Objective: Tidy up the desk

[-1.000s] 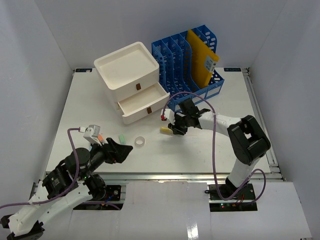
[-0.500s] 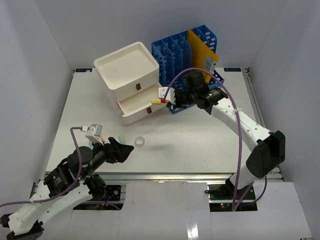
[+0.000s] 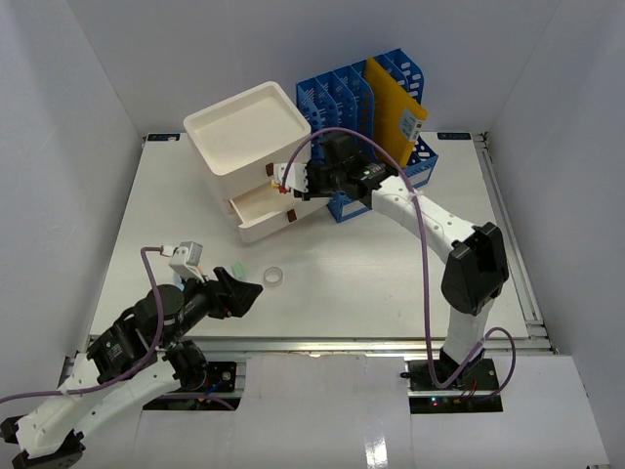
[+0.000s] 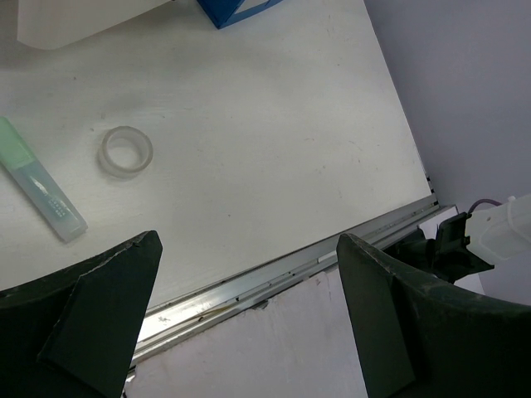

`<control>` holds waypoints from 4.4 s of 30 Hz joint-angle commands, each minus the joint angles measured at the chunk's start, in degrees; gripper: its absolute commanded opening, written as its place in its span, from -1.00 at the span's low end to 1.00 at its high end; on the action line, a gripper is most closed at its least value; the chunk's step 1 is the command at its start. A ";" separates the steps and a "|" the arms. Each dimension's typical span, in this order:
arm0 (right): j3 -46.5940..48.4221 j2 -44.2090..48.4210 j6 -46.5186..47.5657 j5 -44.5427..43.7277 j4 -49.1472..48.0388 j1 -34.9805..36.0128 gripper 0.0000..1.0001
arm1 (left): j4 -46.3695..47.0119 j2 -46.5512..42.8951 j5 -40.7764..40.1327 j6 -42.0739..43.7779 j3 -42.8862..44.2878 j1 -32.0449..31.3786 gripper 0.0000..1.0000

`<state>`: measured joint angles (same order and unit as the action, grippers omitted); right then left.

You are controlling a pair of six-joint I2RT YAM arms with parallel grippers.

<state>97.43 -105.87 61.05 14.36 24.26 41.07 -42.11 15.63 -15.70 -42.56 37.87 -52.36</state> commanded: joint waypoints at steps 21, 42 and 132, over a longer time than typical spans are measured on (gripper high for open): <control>-3.43 12.28 -10.89 13.76 2.72 0.70 0.33 | -8.08 11.59 -10.93 -18.10 -2.07 -0.03 0.89; -48.57 42.05 -8.52 49.02 5.47 -22.27 0.24 | 11.37 37.49 -0.21 -3.30 -5.89 22.11 0.67; -51.47 42.06 -6.38 50.03 7.12 -29.92 0.19 | 14.02 64.06 12.83 46.13 37.97 25.66 0.70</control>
<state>45.93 -64.16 53.88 63.37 30.42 11.57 -30.21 91.09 -4.22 11.38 79.92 -26.48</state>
